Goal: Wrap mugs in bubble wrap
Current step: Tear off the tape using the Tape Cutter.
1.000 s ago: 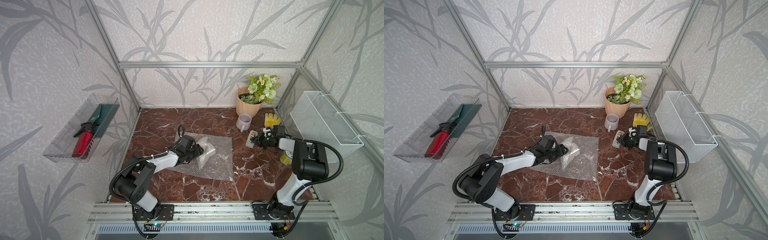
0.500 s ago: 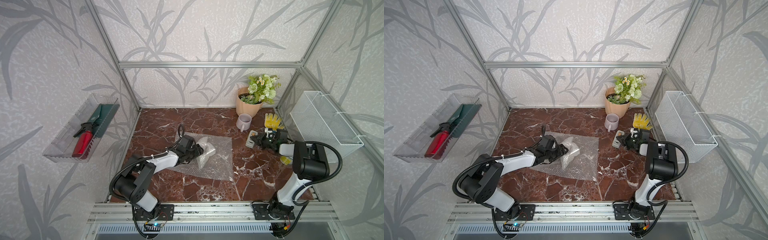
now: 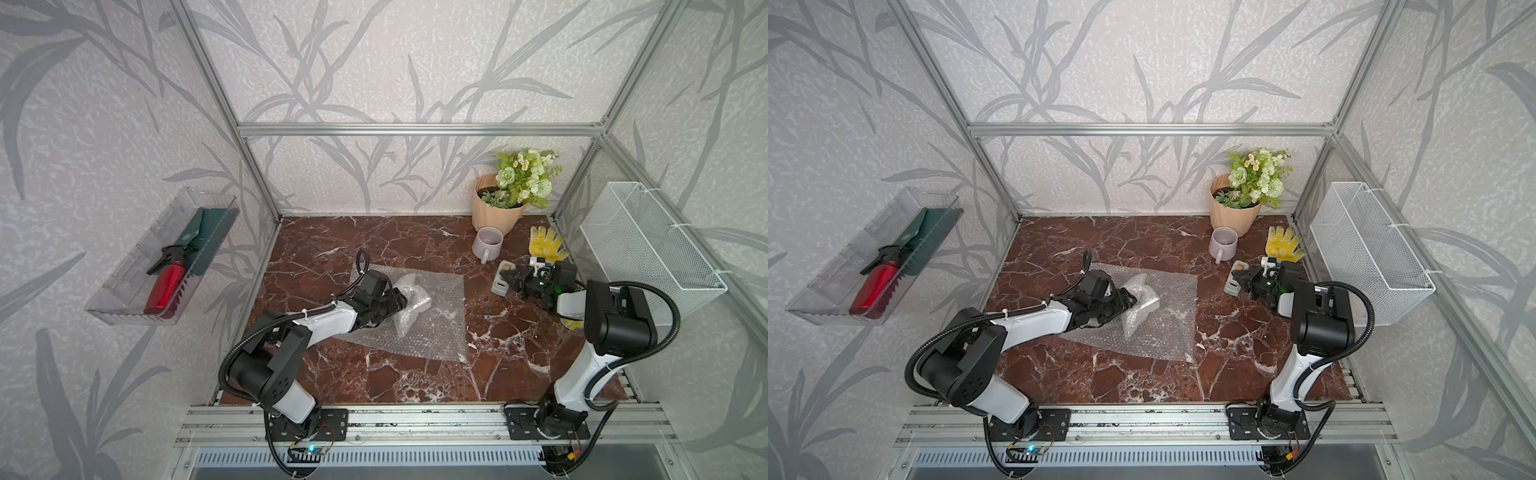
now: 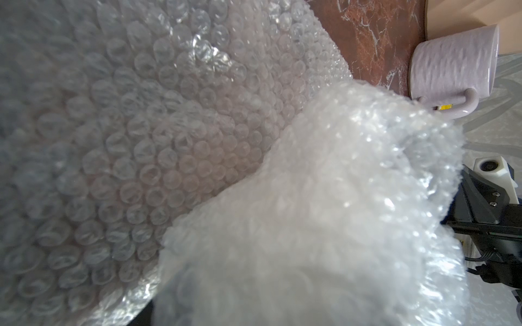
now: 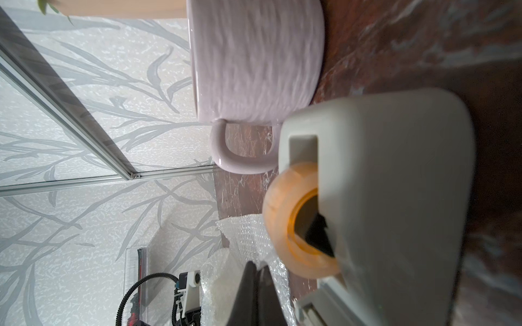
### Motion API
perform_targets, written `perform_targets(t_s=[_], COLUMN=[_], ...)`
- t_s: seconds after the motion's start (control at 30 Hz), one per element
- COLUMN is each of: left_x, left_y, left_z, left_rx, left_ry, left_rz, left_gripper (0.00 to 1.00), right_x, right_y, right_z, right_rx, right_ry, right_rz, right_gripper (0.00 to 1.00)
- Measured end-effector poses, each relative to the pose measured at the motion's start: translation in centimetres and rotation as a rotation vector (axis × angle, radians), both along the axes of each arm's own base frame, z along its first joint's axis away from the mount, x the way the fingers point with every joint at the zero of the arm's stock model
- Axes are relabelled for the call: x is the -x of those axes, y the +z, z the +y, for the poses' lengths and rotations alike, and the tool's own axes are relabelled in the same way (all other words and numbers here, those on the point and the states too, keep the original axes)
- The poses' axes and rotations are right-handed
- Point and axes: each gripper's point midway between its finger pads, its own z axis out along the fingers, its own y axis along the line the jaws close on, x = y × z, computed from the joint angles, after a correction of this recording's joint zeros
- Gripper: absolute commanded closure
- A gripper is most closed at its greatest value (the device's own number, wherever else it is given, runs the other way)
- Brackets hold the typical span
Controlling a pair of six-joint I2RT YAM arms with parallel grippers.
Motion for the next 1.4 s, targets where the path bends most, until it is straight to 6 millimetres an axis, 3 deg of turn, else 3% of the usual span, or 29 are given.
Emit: perform_targets(t_s=[0.33,0.57,0.97,1.4], left_x=[0.0,0.0,0.0,0.0], left_y=[0.0,0.0,0.0,0.0], left_z=[0.0,0.0,0.0,0.0], left_rx=[0.000,-0.001,-0.001,-0.001], left_ry=[0.000,-0.001,0.000,0.000], left_rz=[0.001,0.002,0.002,0.001], left_gripper=[0.30,0.30,0.30,0.30], right_x=[3.1,4.9,6.9,7.9], right_y=[0.6,-0.6,-1.3,-1.6], right_z=[0.8,1.7,3.4,3.5], right_rx=[0.084,0.103,0.110,0.149], right_ry=[0.073,0.115,0.169,0.181], right_rz=[0.045,0.102,0.130,0.143], right_gripper=[1.00,1.00,1.00,1.00])
